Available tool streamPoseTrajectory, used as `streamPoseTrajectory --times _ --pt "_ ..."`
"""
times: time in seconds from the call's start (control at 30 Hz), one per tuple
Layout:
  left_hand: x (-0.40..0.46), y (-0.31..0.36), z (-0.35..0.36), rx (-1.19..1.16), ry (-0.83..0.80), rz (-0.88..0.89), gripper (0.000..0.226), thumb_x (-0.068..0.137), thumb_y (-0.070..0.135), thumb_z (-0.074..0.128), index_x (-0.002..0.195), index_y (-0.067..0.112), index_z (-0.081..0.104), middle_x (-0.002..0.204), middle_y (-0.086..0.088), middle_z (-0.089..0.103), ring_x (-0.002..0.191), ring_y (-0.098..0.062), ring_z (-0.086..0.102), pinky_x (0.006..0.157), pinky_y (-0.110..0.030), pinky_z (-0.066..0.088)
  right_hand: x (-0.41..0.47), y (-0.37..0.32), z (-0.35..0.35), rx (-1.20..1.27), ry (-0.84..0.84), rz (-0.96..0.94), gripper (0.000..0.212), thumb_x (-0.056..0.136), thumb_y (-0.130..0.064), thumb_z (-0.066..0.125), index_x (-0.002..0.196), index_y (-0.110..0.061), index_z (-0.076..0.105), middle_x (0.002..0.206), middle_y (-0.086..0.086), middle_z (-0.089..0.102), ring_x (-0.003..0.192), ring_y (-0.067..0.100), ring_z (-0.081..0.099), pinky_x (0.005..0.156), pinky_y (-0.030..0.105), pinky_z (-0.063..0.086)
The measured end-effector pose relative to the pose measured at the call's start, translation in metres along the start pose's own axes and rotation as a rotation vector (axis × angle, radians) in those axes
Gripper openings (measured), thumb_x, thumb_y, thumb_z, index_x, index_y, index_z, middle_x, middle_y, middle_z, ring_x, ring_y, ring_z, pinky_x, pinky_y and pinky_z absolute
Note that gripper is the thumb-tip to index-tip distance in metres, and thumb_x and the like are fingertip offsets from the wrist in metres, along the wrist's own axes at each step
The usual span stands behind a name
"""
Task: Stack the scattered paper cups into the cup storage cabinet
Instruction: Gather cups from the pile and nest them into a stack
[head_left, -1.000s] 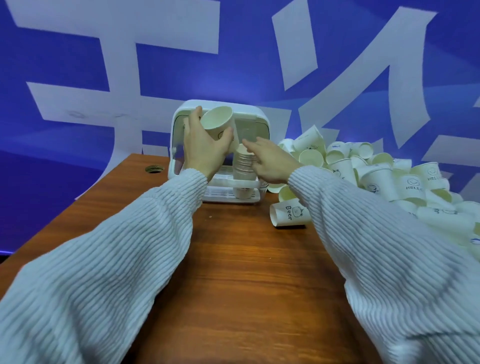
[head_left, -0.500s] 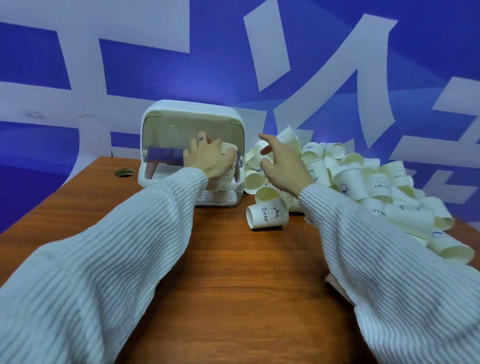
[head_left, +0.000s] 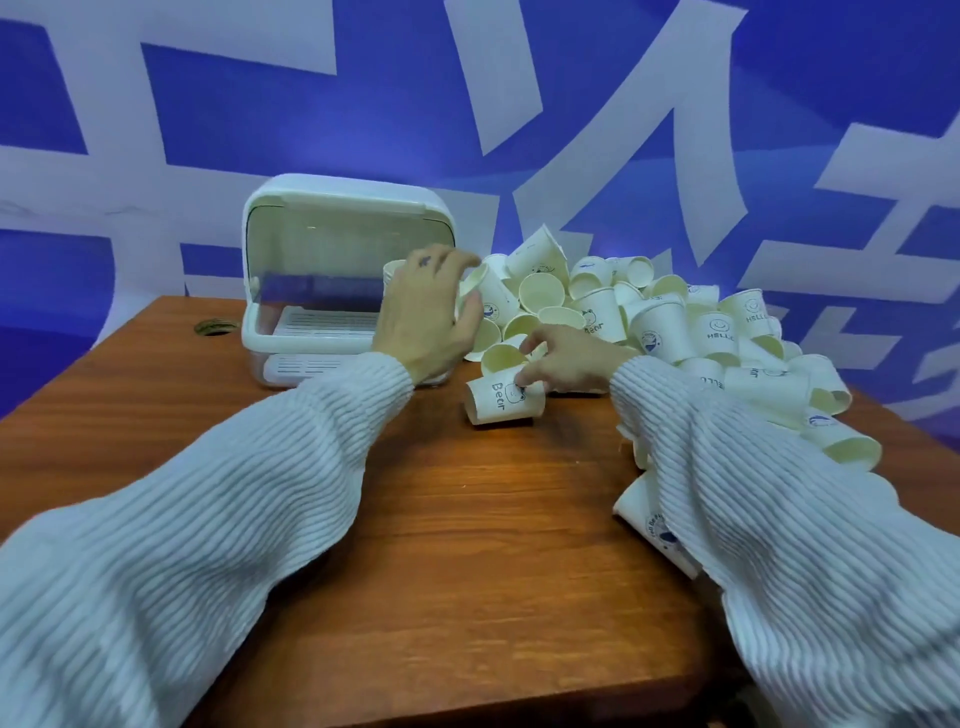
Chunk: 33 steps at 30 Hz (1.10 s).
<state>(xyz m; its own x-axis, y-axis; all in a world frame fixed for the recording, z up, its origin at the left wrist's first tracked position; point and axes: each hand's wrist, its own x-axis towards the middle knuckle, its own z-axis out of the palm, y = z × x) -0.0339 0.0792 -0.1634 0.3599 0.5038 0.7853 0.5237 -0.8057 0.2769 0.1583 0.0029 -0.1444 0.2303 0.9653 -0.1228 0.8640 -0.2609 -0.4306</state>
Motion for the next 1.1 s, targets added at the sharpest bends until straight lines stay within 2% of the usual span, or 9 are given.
streamPoseTrajectory --times 0.1,0.2,0.27,0.43,0.57,0.67,0.77,0.93,1.1 --pt "-0.018 0.021 0.012 -0.156 -0.199 0.024 0.062 0.094 0.052 0.040 0.139 0.013 0.055 0.129 -0.009 0.061 0.122 -0.028 0.052 0.104 -0.050 0.043 -0.003 0.003 0.003 0.256 0.073 -0.006 0.047 0.085 -0.007 0.076 0.128 -0.010 0.057 0.093 0.016 0.069 0.072 0.022 0.065 0.062 0.024 0.053" --pt "-0.029 0.031 0.023 -0.091 -0.411 -0.034 0.096 0.087 0.078 0.046 0.161 0.024 0.021 0.155 -0.007 0.046 0.142 -0.025 0.042 0.113 -0.048 0.040 -0.007 0.009 -0.011 0.544 0.141 -0.031 0.046 0.086 -0.001 0.070 0.129 -0.008 0.057 0.085 0.008 0.069 0.075 0.018 0.065 0.074 0.031 0.055" --pt "-0.032 0.031 0.029 -0.034 -0.483 -0.069 0.105 0.085 0.073 0.059 0.163 0.027 0.007 0.158 -0.009 0.044 0.140 -0.028 0.046 0.108 -0.048 0.045 -0.014 0.012 -0.023 0.613 0.107 -0.057 0.044 0.088 -0.006 0.073 0.128 -0.011 0.057 0.092 0.009 0.074 0.078 0.017 0.069 0.079 0.032 0.057" --pt "-0.033 0.028 0.041 -0.030 -0.420 -0.136 0.091 0.087 0.062 0.062 0.159 0.021 0.025 0.152 -0.008 0.051 0.136 -0.029 0.052 0.107 -0.050 0.046 -0.039 0.023 -0.053 0.292 0.185 -0.072 0.024 0.098 -0.032 0.066 0.115 -0.015 0.063 0.097 0.007 0.077 0.079 0.014 0.067 0.069 0.024 0.052" --pt "-0.033 0.041 0.047 -0.047 -0.432 -0.087 0.082 0.088 0.063 0.060 0.155 0.027 0.029 0.143 -0.007 0.057 0.126 -0.031 0.057 0.099 -0.051 0.050 -0.077 0.036 -0.065 -0.232 -0.172 -0.131 0.012 0.096 -0.037 0.068 0.099 -0.026 0.073 0.092 -0.003 0.076 0.077 0.007 0.069 0.075 0.030 0.055" --pt "-0.034 0.052 0.055 -0.094 -0.462 -0.057 0.082 0.088 0.066 0.056 0.153 0.025 0.029 0.137 -0.009 0.059 0.120 -0.033 0.060 0.093 -0.050 0.052 -0.101 0.035 -0.058 -0.410 -0.360 -0.099 0.017 0.087 -0.045 0.076 0.098 -0.031 0.077 0.097 -0.007 0.075 0.080 0.011 0.065 0.082 0.032 0.055" --pt "-0.035 0.065 0.061 -0.127 -0.446 -0.047 0.084 0.090 0.061 0.059 0.156 0.020 0.027 0.142 -0.013 0.057 0.125 -0.034 0.057 0.098 -0.048 0.049 -0.111 0.037 -0.045 -0.537 -0.459 -0.034 0.031 0.080 -0.049 0.083 0.105 -0.035 0.074 0.098 -0.013 0.072 0.087 0.013 0.068 0.079 0.027 0.053" --pt "-0.035 0.070 0.052 -0.162 -0.402 -0.072 0.088 0.090 0.062 0.058 0.159 0.020 0.026 0.153 -0.008 0.048 0.134 -0.030 0.053 0.106 -0.049 0.046 -0.112 0.040 -0.045 -0.535 -0.430 -0.069 0.015 0.088 -0.033 0.080 0.099 -0.025 0.074 0.094 -0.007 0.073 0.086 0.013 0.066 0.075 0.026 0.050" --pt "-0.024 0.050 0.021 -0.215 -0.220 -0.243 0.075 0.086 0.061 0.059 0.148 0.021 0.047 0.137 -0.003 0.062 0.122 -0.028 0.059 0.099 -0.046 0.050 -0.097 0.021 -0.071 -0.131 -0.092 -0.218 0.013 0.092 -0.026 0.075 0.093 -0.012 0.074 0.084 0.004 0.070 0.070 0.008 0.059 0.072 0.027 0.048"
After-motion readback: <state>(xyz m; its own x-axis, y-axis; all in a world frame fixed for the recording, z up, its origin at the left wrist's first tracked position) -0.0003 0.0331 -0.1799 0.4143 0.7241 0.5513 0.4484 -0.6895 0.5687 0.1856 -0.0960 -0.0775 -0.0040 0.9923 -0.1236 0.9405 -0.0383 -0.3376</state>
